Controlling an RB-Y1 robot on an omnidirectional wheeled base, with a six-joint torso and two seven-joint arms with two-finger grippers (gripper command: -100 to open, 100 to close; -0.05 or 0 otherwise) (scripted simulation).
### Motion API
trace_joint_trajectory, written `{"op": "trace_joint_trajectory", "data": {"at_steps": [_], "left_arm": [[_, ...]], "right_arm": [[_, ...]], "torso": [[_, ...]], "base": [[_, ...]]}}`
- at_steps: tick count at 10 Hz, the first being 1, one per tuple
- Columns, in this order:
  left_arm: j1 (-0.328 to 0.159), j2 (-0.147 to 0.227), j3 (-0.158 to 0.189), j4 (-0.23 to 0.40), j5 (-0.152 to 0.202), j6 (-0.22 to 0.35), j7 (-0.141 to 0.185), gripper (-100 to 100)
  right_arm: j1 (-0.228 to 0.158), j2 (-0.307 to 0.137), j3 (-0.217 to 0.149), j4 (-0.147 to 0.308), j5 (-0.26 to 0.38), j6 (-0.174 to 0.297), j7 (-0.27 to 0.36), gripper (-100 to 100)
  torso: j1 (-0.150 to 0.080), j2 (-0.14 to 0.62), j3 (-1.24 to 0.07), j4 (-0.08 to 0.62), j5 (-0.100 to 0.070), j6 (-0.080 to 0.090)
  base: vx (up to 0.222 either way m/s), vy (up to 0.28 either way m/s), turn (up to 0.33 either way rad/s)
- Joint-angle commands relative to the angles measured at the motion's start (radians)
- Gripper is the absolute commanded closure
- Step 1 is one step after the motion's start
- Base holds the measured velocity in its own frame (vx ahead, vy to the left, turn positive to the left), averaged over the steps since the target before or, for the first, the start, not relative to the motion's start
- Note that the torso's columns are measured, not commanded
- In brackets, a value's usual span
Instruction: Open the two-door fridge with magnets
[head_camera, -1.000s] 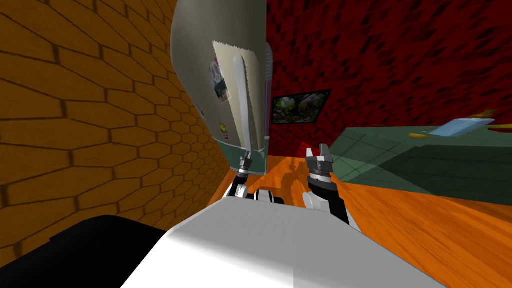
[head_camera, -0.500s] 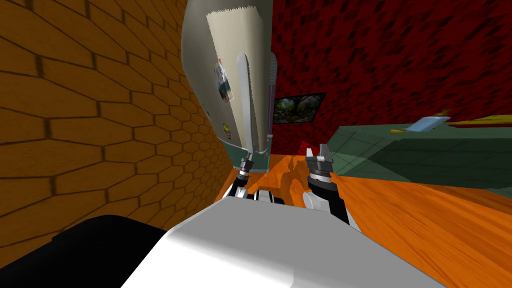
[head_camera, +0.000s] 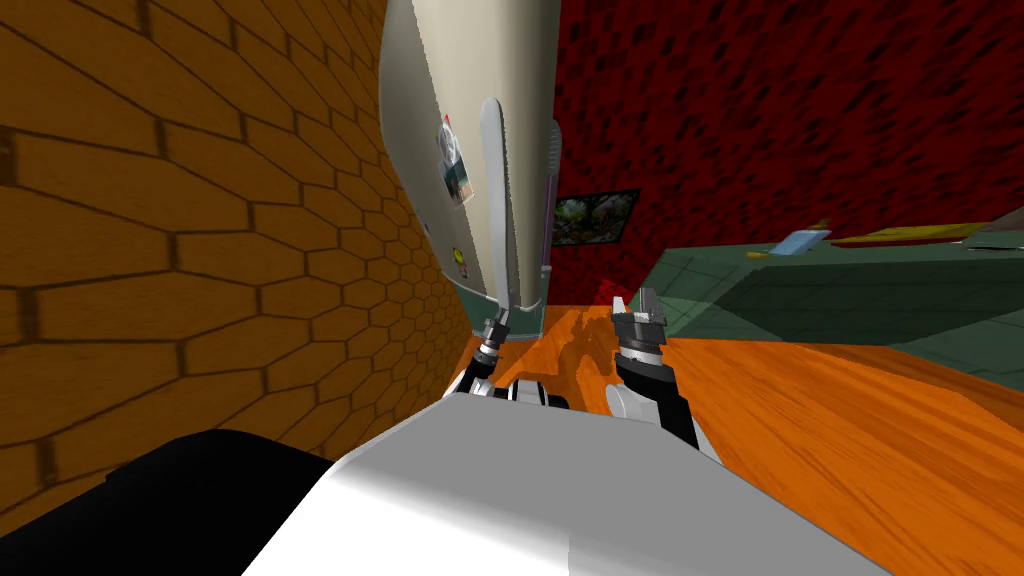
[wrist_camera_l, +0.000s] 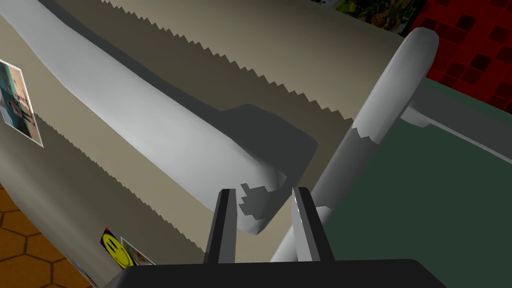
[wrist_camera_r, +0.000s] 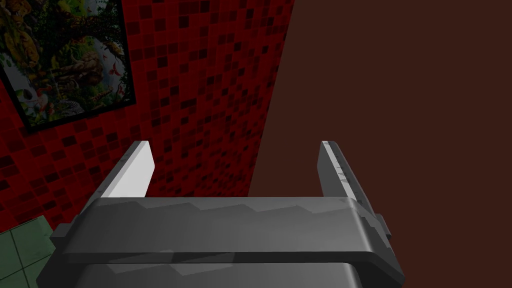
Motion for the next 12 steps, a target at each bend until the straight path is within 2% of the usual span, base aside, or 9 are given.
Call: {"op": "trace_joint_trajectory", "data": {"at_steps": [1, 2, 3, 5, 7, 8, 9, 10, 12], "left_arm": [[-0.003, 0.024, -0.009, -0.034, 0.002, -0.017, 0.023, 100], [-0.001, 0.042, -0.024, -0.045, 0.000, -0.022, 0.036, 100], [-0.001, 0.042, -0.024, -0.045, 0.000, -0.022, 0.036, 100], [0.004, 0.078, -0.053, -0.068, -0.003, -0.031, 0.063, 100], [0.016, 0.079, -0.064, -0.050, -0.008, -0.024, 0.059, 100], [0.025, 0.104, -0.082, -0.057, -0.012, -0.032, 0.072, 100], [0.030, 0.126, -0.095, -0.070, -0.016, -0.043, 0.084, 100], [0.030, 0.126, -0.095, -0.070, -0.016, -0.043, 0.084, 100], [0.039, 0.169, -0.121, -0.095, -0.022, -0.066, 0.109, 100]], "right_arm": [[0.000, 0.000, 0.000, 0.000, 0.000, 0.000, 0.000, 0], [0.000, 0.000, 0.000, 0.000, 0.000, 0.000, 0.000, 0], [0.000, 0.000, 0.000, 0.000, 0.000, 0.000, 0.000, 0], [0.000, 0.000, 0.000, 0.000, 0.000, 0.000, 0.000, 0], [0.000, 0.000, 0.000, 0.000, 0.000, 0.000, 0.000, 0], [0.000, 0.000, 0.000, 0.000, 0.000, 0.000, 0.000, 0], [0.000, 0.000, 0.000, 0.000, 0.000, 0.000, 0.000, 0], [0.000, 0.000, 0.000, 0.000, 0.000, 0.000, 0.000, 0], [0.000, 0.000, 0.000, 0.000, 0.000, 0.000, 0.000, 0]], "torso": [[-0.003, -0.001, -0.001, 0.000, -0.001, 0.000], [-0.001, -0.001, -0.001, 0.000, 0.000, 0.001], [0.001, 0.002, 0.001, 0.000, 0.001, 0.001], [-0.004, -0.003, -0.002, -0.001, -0.001, 0.001], [-0.007, 0.000, 0.000, 0.000, -0.001, 0.002], [-0.015, -0.003, -0.001, -0.002, -0.003, 0.003], [-0.011, -0.001, 0.000, -0.003, -0.003, 0.005], [-0.004, 0.001, 0.002, -0.003, 0.000, 0.005], [-0.001, -0.002, -0.001, -0.003, 0.000, 0.002]], "base": [[-0.133, 0.236, -0.075], [-0.168, 0.303, -0.173], [-0.140, 0.230, -0.063], [-0.126, 0.233, -0.087], [-0.104, 0.134, -0.043], [-0.065, 0.142, -0.080], [-0.062, 0.264, -0.118], [-0.078, 0.236, -0.076], [-0.060, 0.274, -0.106]]}}
